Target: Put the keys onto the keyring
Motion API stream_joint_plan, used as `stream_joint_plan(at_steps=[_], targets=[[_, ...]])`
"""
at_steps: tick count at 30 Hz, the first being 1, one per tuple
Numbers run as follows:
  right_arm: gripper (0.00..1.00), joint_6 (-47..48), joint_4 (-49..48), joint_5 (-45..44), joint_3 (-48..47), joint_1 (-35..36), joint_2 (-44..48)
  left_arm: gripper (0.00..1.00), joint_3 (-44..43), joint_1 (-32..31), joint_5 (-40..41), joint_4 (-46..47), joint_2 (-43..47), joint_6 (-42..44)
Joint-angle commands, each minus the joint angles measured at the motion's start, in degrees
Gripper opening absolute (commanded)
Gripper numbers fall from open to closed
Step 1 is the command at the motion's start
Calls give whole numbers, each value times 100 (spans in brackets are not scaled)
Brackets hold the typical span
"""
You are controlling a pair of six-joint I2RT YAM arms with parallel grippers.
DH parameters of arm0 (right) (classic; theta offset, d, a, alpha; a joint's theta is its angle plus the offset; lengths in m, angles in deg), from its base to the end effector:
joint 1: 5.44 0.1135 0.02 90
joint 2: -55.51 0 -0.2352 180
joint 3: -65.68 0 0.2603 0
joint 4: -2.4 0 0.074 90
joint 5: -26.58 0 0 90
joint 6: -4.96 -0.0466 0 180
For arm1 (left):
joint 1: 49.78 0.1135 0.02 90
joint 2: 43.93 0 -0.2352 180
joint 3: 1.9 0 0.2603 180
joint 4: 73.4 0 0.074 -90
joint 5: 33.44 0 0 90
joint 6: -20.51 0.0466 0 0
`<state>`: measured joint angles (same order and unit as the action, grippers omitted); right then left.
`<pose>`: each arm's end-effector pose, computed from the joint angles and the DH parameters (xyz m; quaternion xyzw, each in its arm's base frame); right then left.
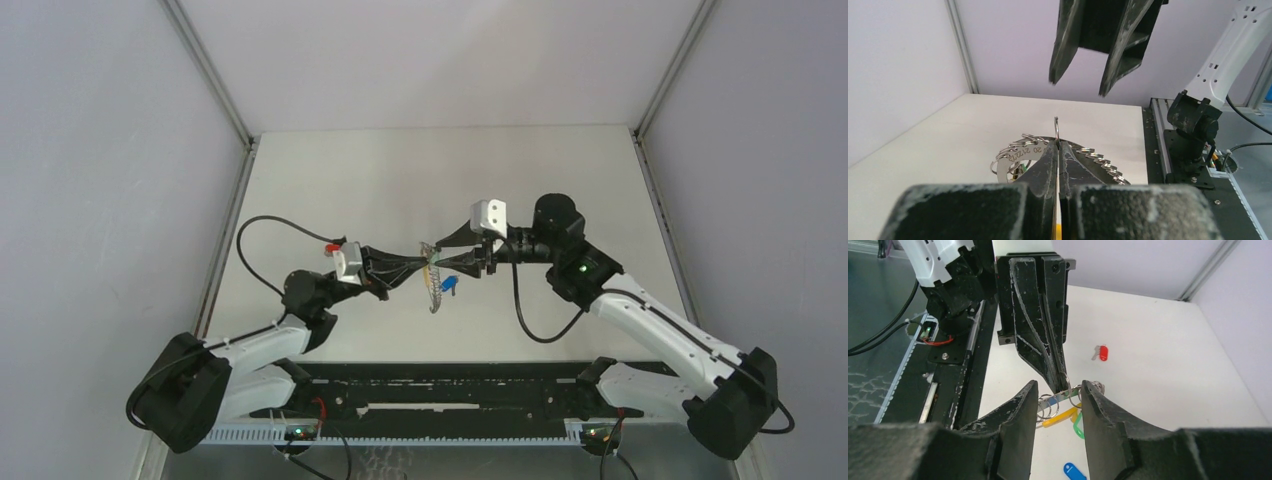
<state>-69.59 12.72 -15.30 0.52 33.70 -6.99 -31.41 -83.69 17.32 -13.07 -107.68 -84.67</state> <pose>0.1918 0.2009 0.3202 -0.5537 0.4878 0.4237 0.5253 0.1745 -0.1528 0.2264 0.3622 0.4455 -0.4936 0.6532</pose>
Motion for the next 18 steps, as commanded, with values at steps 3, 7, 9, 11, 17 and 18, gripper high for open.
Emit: stream_joint_plan(at_steps=[3,7,9,11,17,18], targets=[[34,4,235,-265,-56,6,351,0,92,-6,43,520,211,184],[34,64,43,110,-55,-54,168,0,101,-4,-195,547,308,206],[34,80,-67,224,-69,-64,36,0,98,-7,-264,550,379,219],[33,97,-109,338,-112,-70,-67,0,77,-2,-337,546,426,218],[27,139,-241,496,-182,-77,-230,0,11,-2,-530,546,451,167],[26,155,-237,538,-179,-77,-235,0,3,-6,-542,533,443,170]])
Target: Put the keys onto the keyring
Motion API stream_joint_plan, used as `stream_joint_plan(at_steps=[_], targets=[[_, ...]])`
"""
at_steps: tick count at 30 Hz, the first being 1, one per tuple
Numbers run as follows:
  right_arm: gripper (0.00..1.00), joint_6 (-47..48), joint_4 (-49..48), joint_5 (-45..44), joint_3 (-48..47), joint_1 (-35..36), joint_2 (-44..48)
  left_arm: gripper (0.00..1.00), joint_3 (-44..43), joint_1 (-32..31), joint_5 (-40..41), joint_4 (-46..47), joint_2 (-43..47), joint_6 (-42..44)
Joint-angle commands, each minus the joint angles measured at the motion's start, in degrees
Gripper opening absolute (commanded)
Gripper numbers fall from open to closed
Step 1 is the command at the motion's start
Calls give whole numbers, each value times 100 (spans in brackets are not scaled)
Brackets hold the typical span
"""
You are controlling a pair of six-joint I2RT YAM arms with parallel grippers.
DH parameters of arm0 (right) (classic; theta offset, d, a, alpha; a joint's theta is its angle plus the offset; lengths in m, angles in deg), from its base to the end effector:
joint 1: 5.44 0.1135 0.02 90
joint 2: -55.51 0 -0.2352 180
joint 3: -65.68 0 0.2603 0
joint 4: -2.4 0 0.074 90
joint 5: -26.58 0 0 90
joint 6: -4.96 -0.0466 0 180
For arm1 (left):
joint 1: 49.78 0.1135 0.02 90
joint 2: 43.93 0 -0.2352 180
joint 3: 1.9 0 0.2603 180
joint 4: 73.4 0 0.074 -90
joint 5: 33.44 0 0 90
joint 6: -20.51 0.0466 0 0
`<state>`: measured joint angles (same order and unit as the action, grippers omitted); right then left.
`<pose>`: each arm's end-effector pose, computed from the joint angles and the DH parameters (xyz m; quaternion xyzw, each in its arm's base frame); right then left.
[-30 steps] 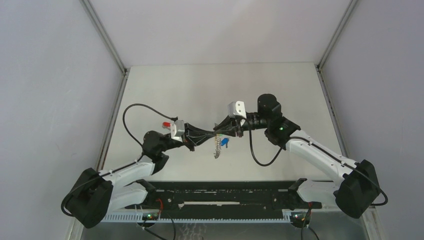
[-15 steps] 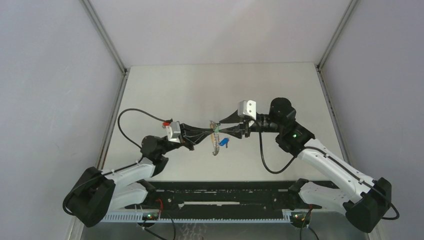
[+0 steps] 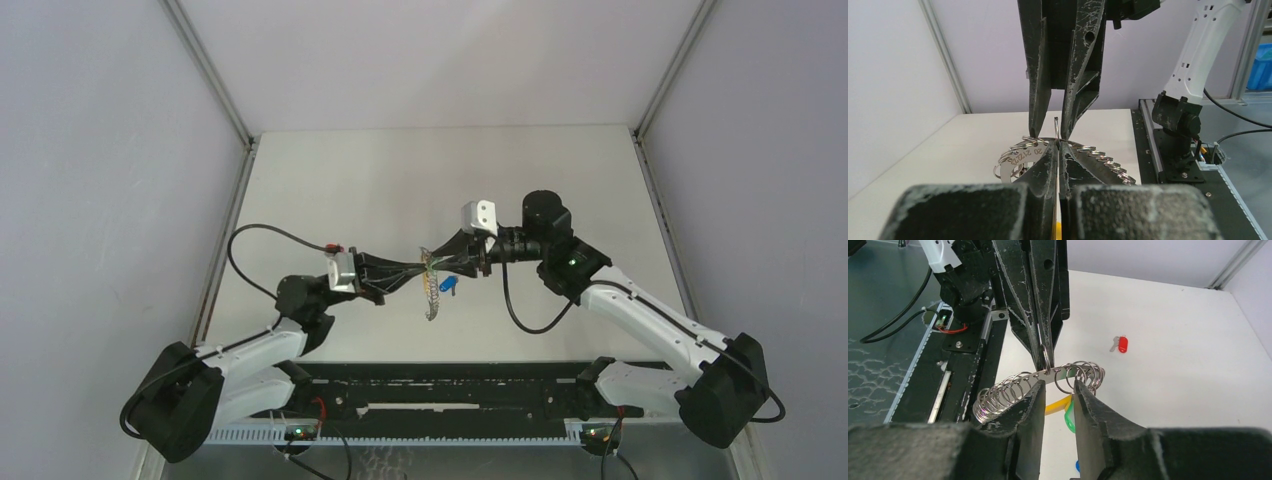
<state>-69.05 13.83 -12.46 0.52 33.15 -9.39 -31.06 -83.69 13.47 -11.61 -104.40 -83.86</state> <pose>0.1978 0.2041 0.3076 -0.5625 0.4946 0.4382 0.4969 0.1645 -0.1489 0.2377 0.3925 0.4009 -0.4966 0.6623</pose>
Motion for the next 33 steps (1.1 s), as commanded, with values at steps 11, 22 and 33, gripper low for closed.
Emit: stream_joint_plan(at_steps=[11,22,33], targets=[[23,264,-215,556,-257,8,-65,0,-208,-2,-286,252,-21,42],[15,435,15,653,-424,48,-224,0,-390,-1,-440,-535,104,329],[17,846,709,590,-582,131,-349,0,-573,-3,-377,-1806,611,919]])
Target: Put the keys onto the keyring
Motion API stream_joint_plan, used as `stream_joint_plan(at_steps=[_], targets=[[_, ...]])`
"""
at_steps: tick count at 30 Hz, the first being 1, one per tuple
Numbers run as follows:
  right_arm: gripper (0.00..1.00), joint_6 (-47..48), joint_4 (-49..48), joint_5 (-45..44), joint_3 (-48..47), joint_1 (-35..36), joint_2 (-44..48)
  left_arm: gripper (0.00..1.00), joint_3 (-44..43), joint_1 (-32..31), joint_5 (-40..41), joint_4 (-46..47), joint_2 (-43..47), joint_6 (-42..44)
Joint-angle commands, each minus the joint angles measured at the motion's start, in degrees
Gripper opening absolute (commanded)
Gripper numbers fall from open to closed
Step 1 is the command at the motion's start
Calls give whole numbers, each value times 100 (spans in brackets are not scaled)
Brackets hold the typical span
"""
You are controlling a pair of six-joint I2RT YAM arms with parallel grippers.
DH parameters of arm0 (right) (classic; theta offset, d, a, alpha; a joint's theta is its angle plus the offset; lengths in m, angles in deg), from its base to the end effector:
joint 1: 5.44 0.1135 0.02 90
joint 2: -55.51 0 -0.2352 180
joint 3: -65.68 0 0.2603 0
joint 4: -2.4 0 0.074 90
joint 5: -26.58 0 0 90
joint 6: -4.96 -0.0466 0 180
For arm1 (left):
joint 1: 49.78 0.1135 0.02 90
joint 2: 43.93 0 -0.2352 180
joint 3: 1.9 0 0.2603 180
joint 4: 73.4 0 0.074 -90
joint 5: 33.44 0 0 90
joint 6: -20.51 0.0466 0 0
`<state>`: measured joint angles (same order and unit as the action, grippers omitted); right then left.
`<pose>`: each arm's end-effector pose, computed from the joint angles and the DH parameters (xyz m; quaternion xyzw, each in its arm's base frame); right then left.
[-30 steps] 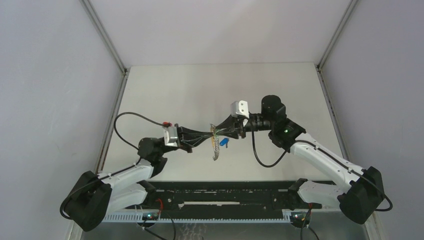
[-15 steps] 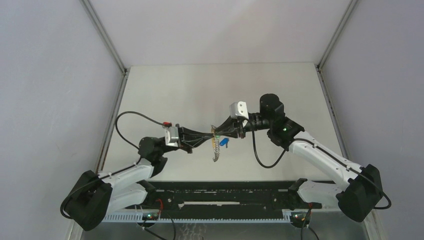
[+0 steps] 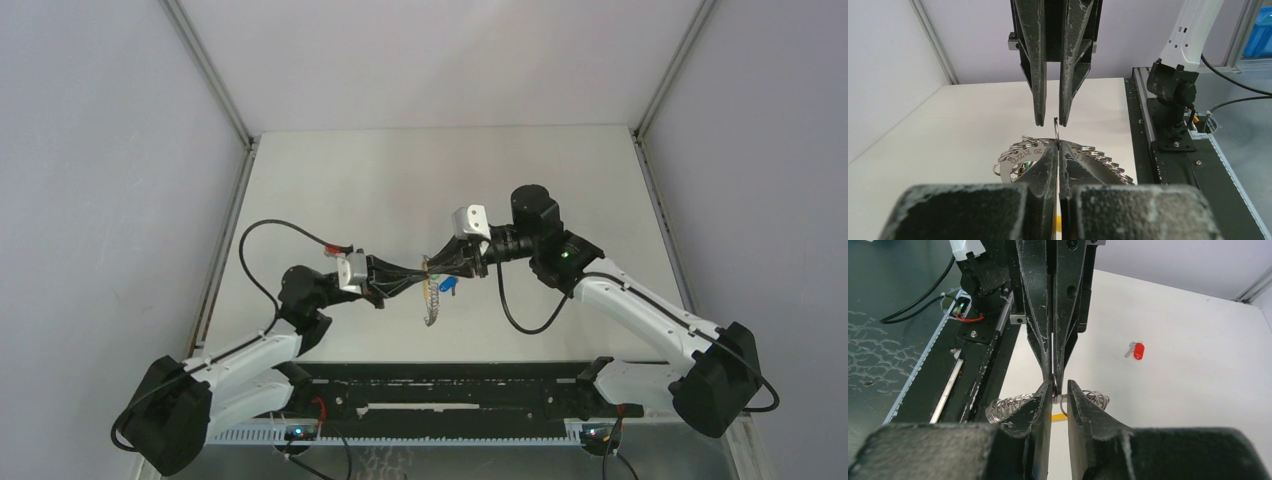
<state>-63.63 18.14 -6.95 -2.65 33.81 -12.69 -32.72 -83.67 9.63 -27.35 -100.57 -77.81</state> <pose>0.1992 0.2129 0.3056 -0.6012 0.4613 0.4549 0.4677 0.1672 -0.1533 0.2332 0.4346 0.4393 -0.4834 0.6200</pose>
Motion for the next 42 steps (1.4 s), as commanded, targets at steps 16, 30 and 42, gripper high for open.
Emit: stream_joint_plan(at_steps=[16,30,42], targets=[[13,704,776,-205,-388,170,-92,0,-693,-9,-135,-1268,473,711],[0,773,765,-297,-388,202,-120,3,-845,-12,-3,-1961,684,1066],[0,-562,-1615,-48,550,117,222,30,-483,-13,448,-1740,1200,1187]])
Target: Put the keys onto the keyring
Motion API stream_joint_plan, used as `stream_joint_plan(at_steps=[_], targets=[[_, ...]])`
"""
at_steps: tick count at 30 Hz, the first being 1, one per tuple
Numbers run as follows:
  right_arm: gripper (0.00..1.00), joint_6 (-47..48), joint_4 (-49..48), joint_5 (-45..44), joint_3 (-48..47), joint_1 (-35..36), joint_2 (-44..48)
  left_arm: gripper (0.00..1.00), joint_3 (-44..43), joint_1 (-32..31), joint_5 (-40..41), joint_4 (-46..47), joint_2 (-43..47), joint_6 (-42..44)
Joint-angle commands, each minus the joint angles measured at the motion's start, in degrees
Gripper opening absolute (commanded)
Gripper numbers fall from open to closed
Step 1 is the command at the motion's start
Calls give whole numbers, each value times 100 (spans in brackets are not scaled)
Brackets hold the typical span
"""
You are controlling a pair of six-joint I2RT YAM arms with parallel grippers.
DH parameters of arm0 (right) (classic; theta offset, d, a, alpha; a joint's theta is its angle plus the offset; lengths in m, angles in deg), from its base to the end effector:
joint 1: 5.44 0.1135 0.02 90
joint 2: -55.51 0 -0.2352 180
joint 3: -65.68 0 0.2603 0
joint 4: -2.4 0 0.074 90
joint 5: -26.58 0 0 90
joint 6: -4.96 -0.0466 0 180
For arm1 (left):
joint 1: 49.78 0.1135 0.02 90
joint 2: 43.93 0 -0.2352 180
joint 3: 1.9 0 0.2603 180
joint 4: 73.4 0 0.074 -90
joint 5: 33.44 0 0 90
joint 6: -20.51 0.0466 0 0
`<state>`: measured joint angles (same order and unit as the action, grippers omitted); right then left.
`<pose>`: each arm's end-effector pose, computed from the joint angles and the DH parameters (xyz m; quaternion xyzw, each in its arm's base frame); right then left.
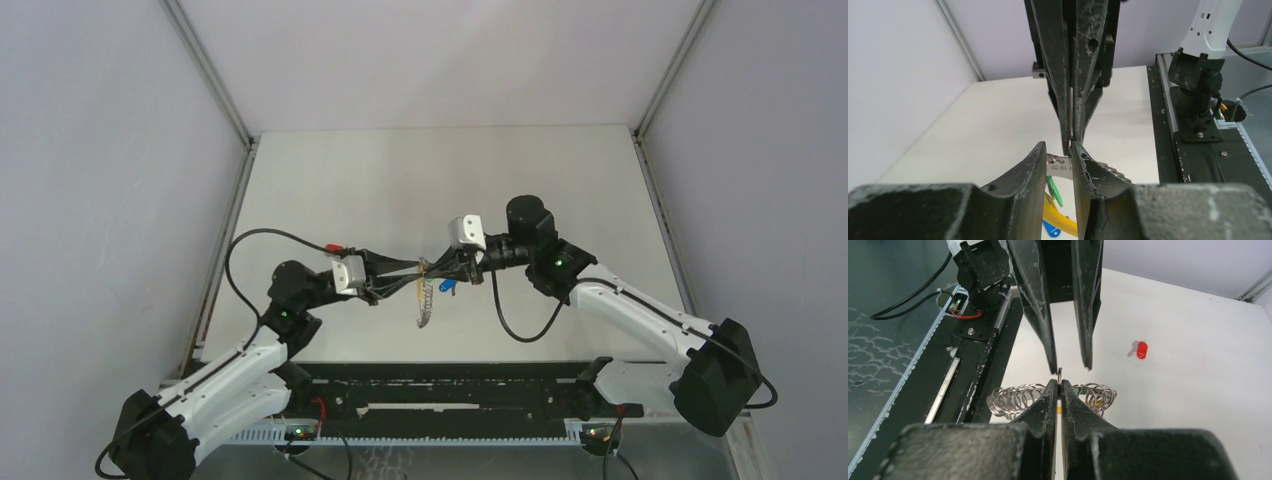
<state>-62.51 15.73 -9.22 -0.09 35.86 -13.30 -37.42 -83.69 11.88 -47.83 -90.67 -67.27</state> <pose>0.1945 0.2212 0.2905 -0.6085 0.4606 0.4468 0.4668 0.1626 -0.1488 0.2607 0.4613 0.4462 -0.4237 0.6392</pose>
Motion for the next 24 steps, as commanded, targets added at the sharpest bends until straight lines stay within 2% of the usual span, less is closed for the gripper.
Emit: stream_joint_plan(at_steps=[1,5,8,17,24], targets=[[0,-831,-1687,185,448,-147,348,31,18,-12,254,311,257,146],[0,-1775,-3700,240,1192,-407,534,35,73,-10,360,319,397,182],[0,-2361,-4688,309,1409,-565,456,36,46,-12,421,319,388,187],[0,-3070,-5935,416,1525,-579,122,37,-308,-15,237,291,59,49],[0,-3057,-5921,533,1527,-603,3,37,-510,-10,59,300,-93,-19]])
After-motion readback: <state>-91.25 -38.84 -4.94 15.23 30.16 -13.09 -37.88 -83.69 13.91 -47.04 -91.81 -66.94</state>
